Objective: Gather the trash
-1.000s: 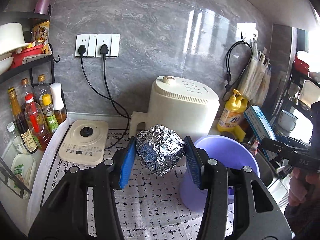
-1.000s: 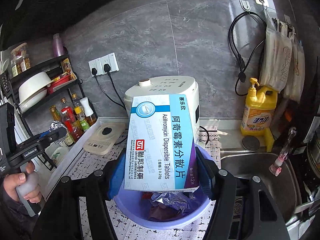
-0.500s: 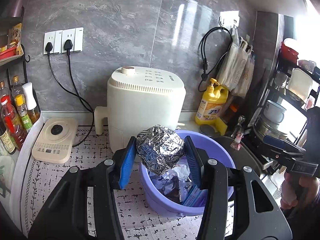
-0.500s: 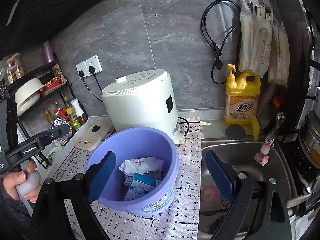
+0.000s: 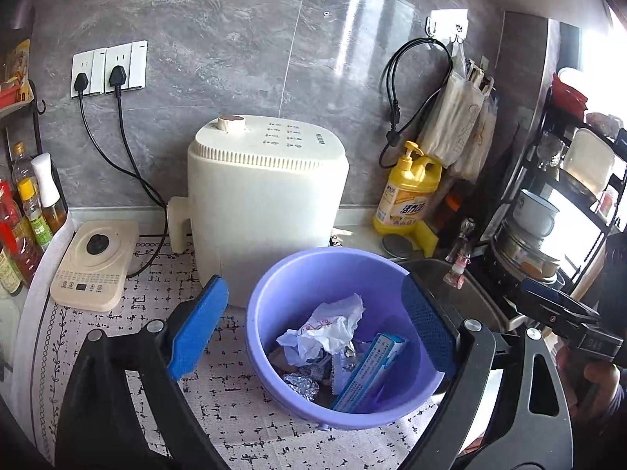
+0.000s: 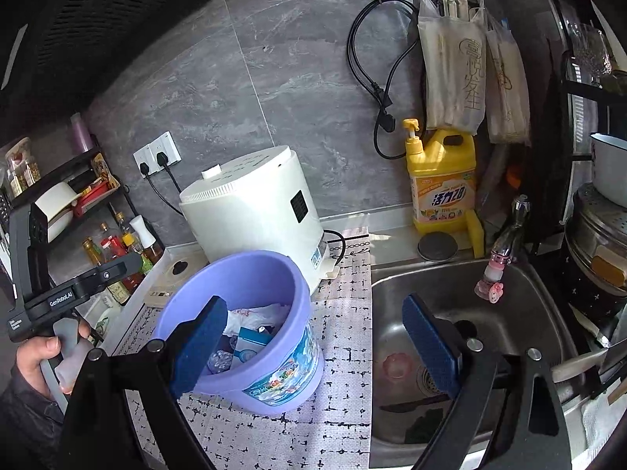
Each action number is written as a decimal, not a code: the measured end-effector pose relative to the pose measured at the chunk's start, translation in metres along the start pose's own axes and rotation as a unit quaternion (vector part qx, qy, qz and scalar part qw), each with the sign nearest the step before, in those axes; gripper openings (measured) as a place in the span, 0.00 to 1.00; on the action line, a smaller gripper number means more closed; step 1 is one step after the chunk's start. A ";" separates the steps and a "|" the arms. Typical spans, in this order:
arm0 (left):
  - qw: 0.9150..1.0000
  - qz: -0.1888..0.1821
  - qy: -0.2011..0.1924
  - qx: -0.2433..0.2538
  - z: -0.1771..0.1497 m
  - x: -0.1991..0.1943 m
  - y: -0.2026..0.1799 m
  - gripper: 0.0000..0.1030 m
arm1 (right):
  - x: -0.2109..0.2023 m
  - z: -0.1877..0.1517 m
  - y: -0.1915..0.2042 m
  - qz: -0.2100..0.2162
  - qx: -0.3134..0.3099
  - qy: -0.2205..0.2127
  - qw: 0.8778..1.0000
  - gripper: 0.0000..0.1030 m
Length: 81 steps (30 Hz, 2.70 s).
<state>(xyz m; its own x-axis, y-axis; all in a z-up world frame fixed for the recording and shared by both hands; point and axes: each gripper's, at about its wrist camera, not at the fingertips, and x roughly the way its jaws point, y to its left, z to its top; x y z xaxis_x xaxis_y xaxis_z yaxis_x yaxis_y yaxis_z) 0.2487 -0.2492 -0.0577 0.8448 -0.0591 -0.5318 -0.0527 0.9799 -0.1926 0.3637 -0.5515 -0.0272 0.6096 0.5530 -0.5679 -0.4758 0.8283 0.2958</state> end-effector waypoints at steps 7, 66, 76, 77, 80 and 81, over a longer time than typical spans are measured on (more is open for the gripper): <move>0.999 0.040 0.024 -0.018 -0.001 -0.010 0.008 0.94 | 0.015 0.001 0.000 0.016 0.014 0.045 0.999 0.86; 0.997 -0.034 -0.061 0.044 0.022 -0.276 0.177 0.94 | -0.102 -0.015 0.286 -0.046 -0.014 -0.003 0.999 0.92; 0.997 -0.035 -0.062 0.036 0.017 -0.276 0.185 0.94 | -0.101 -0.020 0.302 -0.049 -0.026 0.002 0.998 0.92; 0.997 -0.036 -0.062 0.035 0.017 -0.275 0.185 0.94 | -0.100 -0.021 0.303 -0.052 -0.028 0.003 0.998 0.92; 0.997 -0.037 -0.060 0.032 0.016 -0.273 0.186 0.94 | -0.099 -0.021 0.305 -0.061 -0.031 0.002 0.998 0.92; 0.997 -0.038 -0.059 0.032 0.017 -0.273 0.186 0.94 | -0.099 -0.020 0.305 -0.063 -0.031 0.001 0.997 0.92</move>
<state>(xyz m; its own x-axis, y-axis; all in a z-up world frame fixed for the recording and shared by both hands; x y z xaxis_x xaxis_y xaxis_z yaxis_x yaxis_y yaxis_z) 0.0169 -0.0475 0.0654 0.9019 -0.1151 -0.4163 0.0449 0.9836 -0.1746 0.1455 -0.3552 0.1033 0.6658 0.4437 -0.5999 -0.4337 0.8843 0.1728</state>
